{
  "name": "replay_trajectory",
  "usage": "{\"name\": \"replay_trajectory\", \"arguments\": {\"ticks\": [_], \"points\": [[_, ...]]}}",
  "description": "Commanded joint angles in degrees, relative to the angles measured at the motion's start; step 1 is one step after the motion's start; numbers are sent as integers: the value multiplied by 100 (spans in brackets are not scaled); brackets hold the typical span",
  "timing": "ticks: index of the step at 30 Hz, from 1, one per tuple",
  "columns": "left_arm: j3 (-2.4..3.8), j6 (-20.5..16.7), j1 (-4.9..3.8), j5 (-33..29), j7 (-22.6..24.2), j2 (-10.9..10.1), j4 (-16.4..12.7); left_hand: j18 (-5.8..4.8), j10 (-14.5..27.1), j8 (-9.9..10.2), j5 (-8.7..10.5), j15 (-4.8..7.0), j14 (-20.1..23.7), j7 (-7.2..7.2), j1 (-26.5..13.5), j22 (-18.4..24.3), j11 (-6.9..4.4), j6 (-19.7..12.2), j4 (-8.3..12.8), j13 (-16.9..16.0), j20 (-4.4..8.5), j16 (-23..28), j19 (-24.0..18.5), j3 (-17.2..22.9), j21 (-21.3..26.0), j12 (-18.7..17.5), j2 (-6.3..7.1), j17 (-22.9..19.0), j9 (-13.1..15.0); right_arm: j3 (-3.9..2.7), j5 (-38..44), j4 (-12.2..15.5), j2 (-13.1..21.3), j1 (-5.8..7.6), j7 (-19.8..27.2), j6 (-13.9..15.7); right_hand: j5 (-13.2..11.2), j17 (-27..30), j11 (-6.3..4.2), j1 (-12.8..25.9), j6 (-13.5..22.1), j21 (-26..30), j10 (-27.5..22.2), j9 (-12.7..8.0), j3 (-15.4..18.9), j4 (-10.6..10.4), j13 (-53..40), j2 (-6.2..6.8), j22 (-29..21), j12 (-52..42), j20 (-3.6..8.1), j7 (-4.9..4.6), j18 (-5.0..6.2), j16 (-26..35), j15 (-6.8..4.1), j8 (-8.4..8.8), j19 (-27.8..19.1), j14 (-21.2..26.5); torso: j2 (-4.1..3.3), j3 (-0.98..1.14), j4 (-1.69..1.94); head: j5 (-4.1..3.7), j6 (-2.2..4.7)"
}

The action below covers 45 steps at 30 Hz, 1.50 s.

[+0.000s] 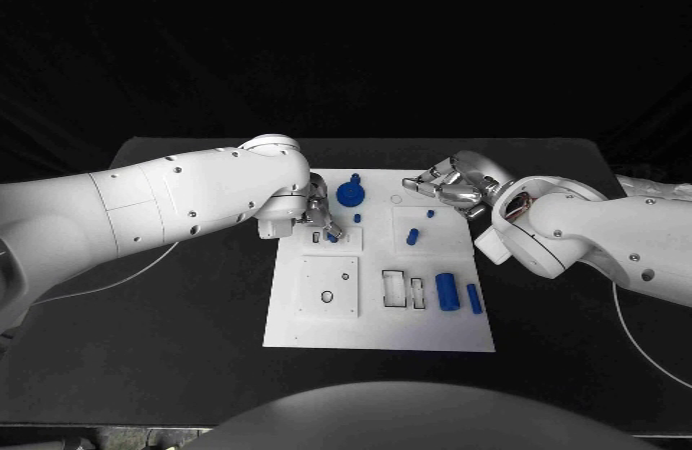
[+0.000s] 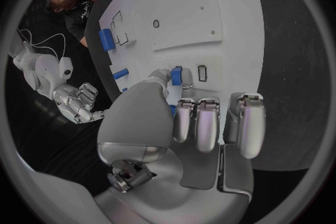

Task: Assemble the parts on the task board

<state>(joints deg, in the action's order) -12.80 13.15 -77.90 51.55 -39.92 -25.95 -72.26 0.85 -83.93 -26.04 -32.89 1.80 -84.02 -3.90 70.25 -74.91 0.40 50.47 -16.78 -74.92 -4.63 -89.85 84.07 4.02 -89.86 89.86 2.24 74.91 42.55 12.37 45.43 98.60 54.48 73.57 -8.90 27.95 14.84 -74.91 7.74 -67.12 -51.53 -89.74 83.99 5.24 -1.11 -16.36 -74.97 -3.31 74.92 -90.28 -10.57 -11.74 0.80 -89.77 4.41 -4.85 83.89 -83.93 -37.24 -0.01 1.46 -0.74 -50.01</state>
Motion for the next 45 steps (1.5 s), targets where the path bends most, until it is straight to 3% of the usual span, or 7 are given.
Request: {"name": "replay_trajectory", "arguments": {"ticks": [1, 13, 22, 28, 32, 39, 45], "points": [[-10, 136, 17, -48, -420, 14, 5, -85, -607, 233, 433, -71, -598, -69, -261, -1509, 90, -61, -1, -1508, -73, -15, 593, -123, -14, 14, 31, 1509, -179, 0, 38, 11, -2, -4, 40, -58, 0, -1509, 31, -7, 22, -26, 601, 8, 27, -6, -1503, -40, 1508, 28, -40, -21, -80, -23, 43, -24, 611, -607, -1, 0, 1, -2, 1], [-11, 104, 19, -69, -414, 18, 10, -85, -607, 452, 1051, -143, -598, -127, -772, -1509, 154, 109, -10, -1508, -172, -15, 593, -542, -14, 14, 40, 1509, -411, 0, 32, 11, 5, -4, 41, -60, 0, -1509, 31, -7, 22, -26, 601, 8, 27, -6, -1503, -40, 1508, 28, -40, -21, -80, -23, 43, -24, 611, -607, -2, 1, -2, -4, 1], [-7, -313, 19, 41, -300, -89, -102, -85, -607, 312, 2106, -112, -598, -68, -1431, -1509, 106, 421, -10, -1508, -170, -15, 593, -948, -14, 14, 20, 1509, -311, 1, 32, 7, 30, -9, 40, -64, 3, -1509, 33, 0, 28, -26, 601, 8, 44, -8, -1503, -50, 1508, 28, -42, -23, -80, -23, 45, -25, 611, -607, 1, 1, 6, -3, 1], [15, -574, -38, 230, -108, -291, -293, -85, -607, 274, 2783, -92, -598, -55, -1738, -1509, 89, 435, -22, -1508, -148, -15, 593, -1015, -14, 14, 143, 1509, -212, 1, 31, -5, 31, -16, 37, -73, 3, -1509, 33, 0, 28, -26, 601, 8, 44, -8, -1503, -50, 1508, 28, -42, -23, -80, -23, 45, -25, 611, -607, 9, 3, 11, 4, 1], [84, -642, -131, 276, 0, -460, -444, -85, -607, 268, 2841, -90, -598, -52, -1707, -1509, 86, 437, -12, -1508, -145, -15, 593, -980, -14, 14, 136, 1509, -193, 1, 34, -14, 30, -22, 14, -88, 3, -1509, 33, 0, 28, -26, 601, 8, 44, -8, -1503, -50, 1508, 28, -42, -23, -80, -23, 45, -25, 611, -607, 5, 5, 15, 8, 1], [122, -468, -313, 295, 65, -605, -472, -85, -607, 248, 2805, -80, -598, -38, -1516, -1509, 74, 460, -8, -1508, -139, -15, 593, -903, -14, 14, 143, 1509, -148, 1, 31, -33, 21, -30, -6, -108, 4, -1509, 33, 2, 30, -26, 601, 8, 48, -9, -1503, -55, 1508, 28, -42, -23, -80, -23, 45, -26, 611, -607, 9, 4, 1, 53, 1], [118, -312, -347, 298, 121, -570, -262, -85, -607, 238, 2682, -66, -598, -21, -1303, -1509, 57, 483, -5, -1508, -128, -15, 593, -852, -14, 14, 127, 1509, -109, 1, 29, -41, 9, -38, -25, -135, 6, -1509, 33, 1, 32, -26, 601, 8, 50, -8, -1503, -58, 1508, 28, -43, -23, -80, -23, 46, -26, 611, -607, 3, -2, -2, 70, 19]]}}
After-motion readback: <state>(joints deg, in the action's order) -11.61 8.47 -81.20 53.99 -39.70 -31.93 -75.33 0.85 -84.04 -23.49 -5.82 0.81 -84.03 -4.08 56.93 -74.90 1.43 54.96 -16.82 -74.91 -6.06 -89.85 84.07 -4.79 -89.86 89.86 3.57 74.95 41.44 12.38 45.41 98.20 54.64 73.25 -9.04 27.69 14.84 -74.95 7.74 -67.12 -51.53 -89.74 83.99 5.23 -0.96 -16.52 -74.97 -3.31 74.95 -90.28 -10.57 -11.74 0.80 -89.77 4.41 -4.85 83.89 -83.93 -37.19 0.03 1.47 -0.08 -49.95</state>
